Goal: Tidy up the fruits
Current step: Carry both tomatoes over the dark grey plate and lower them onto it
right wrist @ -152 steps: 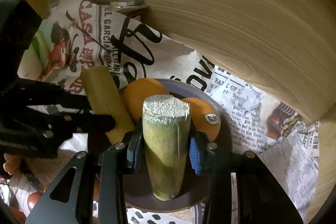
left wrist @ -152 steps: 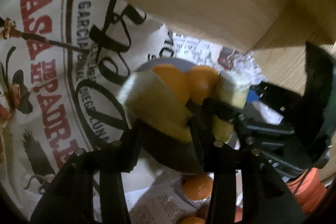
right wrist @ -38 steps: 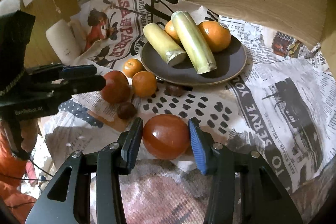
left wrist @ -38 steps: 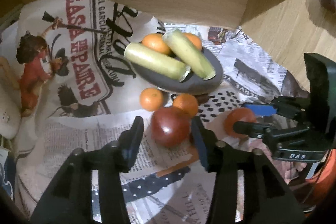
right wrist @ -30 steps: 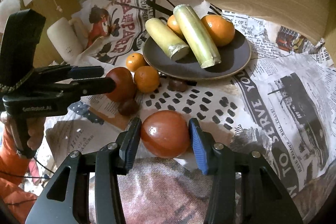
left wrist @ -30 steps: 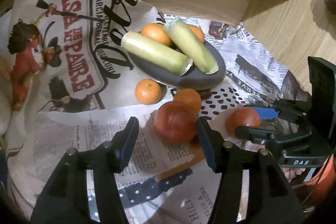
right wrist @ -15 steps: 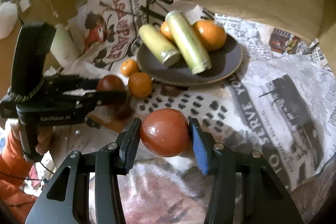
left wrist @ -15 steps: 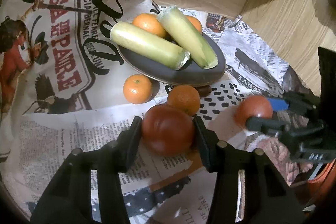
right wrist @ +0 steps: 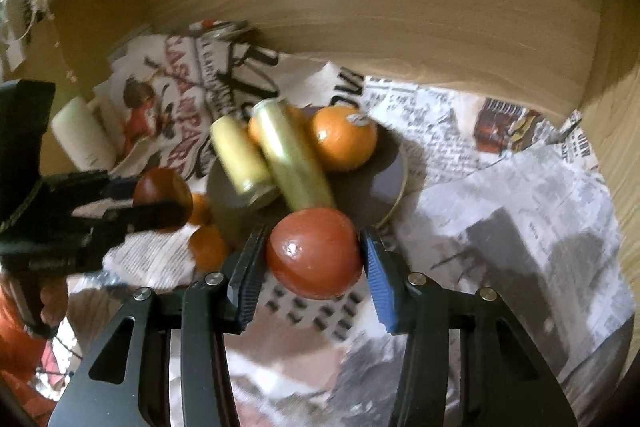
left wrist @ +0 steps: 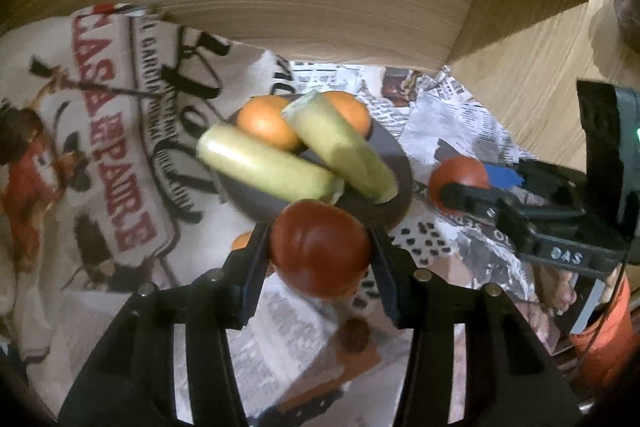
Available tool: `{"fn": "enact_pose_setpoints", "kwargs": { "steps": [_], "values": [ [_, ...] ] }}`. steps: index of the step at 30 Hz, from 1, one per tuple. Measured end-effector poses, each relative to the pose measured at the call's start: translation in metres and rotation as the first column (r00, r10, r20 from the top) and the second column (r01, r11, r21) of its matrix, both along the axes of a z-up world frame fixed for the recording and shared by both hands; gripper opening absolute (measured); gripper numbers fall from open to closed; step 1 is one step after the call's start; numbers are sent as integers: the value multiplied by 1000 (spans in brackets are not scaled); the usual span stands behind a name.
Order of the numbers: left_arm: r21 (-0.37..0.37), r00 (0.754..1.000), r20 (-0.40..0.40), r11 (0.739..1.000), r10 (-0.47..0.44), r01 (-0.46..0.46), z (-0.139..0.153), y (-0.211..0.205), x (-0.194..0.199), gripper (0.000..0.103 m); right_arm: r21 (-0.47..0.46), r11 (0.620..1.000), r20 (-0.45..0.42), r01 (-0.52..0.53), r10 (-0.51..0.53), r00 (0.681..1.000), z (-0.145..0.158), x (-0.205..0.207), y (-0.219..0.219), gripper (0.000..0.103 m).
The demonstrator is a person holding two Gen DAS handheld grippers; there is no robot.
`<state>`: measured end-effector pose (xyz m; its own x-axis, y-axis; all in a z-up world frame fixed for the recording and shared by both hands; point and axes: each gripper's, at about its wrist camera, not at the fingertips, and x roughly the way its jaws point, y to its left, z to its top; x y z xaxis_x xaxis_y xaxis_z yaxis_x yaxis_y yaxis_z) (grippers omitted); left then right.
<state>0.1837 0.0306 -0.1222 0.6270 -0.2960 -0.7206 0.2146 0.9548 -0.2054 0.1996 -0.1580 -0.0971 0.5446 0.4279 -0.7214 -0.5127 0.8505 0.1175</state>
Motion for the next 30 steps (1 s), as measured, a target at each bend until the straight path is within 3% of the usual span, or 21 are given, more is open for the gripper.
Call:
{"fn": "enact_pose_setpoints", "kwargs": {
  "steps": [10, 30],
  "values": [
    [5, 996, -36, 997, -79, 79, -18, -38, 28, 49, -37, 999, -40, 17, -19, 999, -8, 43, 3, 44],
    [12, 999, 11, 999, -41, 40, -18, -36, 38, 52, -51, 999, -88, 19, -24, 996, -21, 69, 9, 45]
  ]
}}
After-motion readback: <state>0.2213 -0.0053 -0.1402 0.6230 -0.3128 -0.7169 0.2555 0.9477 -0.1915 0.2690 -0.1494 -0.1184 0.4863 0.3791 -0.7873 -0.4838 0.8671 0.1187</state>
